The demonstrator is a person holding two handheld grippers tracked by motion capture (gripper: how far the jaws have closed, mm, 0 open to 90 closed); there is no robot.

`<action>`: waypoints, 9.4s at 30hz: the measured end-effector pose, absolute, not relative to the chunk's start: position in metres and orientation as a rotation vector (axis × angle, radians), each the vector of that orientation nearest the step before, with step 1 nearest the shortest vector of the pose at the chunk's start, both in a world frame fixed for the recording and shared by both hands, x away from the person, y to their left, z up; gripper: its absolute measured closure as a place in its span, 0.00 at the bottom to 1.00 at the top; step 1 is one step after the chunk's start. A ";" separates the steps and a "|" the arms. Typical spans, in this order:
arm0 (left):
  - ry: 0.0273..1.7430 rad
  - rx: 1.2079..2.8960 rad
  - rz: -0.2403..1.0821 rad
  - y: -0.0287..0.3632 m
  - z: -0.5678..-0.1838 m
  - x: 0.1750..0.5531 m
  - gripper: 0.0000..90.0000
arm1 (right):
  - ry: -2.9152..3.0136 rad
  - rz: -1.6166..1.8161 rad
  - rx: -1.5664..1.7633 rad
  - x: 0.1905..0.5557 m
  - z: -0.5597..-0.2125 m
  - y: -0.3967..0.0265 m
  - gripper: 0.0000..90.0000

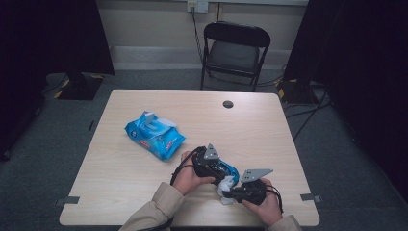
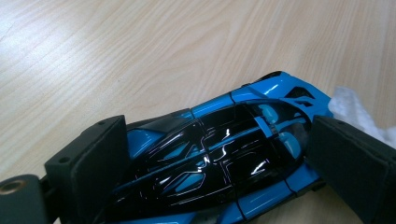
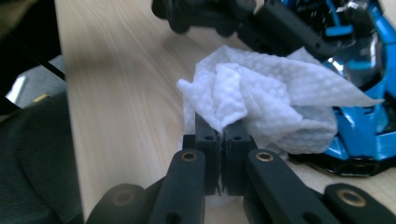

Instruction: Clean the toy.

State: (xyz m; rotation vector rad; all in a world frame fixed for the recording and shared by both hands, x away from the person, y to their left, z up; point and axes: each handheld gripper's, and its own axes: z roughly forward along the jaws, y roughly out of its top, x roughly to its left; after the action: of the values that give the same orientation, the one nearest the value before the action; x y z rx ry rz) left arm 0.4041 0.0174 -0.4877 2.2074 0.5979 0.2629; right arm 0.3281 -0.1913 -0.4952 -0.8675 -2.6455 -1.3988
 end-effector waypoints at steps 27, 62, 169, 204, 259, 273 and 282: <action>0.593 2.208 0.257 0.014 -0.488 0.403 0.06 | -2.672 -1.521 -1.407 0.362 -0.489 -0.253 0.97; 0.591 2.211 0.261 0.014 -0.487 0.403 0.06 | -2.702 -1.366 -1.187 0.352 -0.501 -0.237 0.98; 0.590 2.205 0.264 0.013 -0.488 0.401 0.06 | -2.678 -1.371 -1.187 0.349 -0.501 -0.238 0.97; 0.591 2.207 0.265 0.013 -0.488 0.402 0.06 | -2.685 -1.343 -0.942 0.330 -0.501 -0.204 0.97; 0.590 2.182 0.271 0.011 -0.490 0.397 0.06 | -2.771 -1.283 -1.255 0.434 -0.477 -0.218 0.57; 0.586 2.169 0.273 0.012 -0.491 0.397 0.06 | -2.818 -1.280 -1.270 0.447 -0.481 -0.210 0.83; 0.585 2.166 0.268 0.012 -0.491 0.397 0.07 | -2.789 -1.273 -1.314 0.459 -0.496 -0.194 0.96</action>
State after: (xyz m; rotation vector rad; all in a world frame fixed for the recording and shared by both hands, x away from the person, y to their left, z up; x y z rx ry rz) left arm 0.3974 0.0121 -0.4914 2.1659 0.5851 0.2675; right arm 0.4590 -0.1937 -0.4961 -1.3137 -2.7893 -1.2728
